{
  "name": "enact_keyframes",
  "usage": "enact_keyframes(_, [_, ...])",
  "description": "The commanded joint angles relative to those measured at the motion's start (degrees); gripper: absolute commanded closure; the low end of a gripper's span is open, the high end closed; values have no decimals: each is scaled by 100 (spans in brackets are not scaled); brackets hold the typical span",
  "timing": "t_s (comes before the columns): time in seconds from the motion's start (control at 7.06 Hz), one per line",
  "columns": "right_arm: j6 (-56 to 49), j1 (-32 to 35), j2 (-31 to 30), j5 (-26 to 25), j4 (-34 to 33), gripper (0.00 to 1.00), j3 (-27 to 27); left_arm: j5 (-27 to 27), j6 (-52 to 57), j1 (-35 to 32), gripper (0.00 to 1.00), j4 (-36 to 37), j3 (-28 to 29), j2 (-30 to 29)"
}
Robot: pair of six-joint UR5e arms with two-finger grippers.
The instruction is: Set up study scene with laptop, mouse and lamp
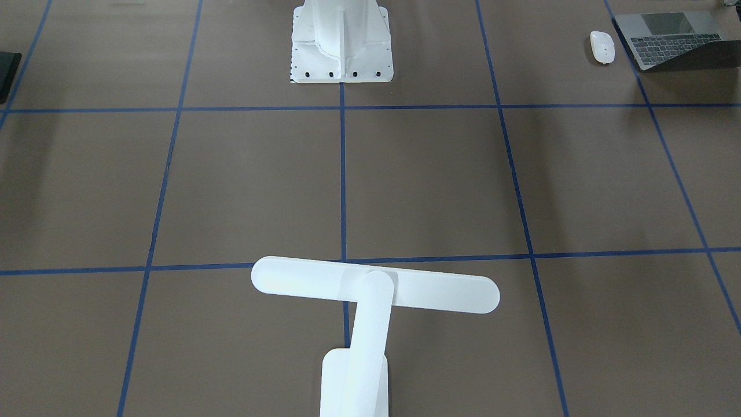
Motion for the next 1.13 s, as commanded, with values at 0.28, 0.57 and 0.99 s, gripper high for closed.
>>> enact_keyframes(0.28, [-8, 0, -1, -27, 9, 0, 33, -1, 13, 0, 1, -44, -1, 70])
enact_keyframes(0.57, [-60, 0, -10, -18, 9, 0, 24, 8, 13, 9, 1, -45, -1, 62])
enact_keyframes(0.99, [-9, 0, 17, -9, 36, 0, 68, 52, 13, 26, 0, -27, 43, -9])
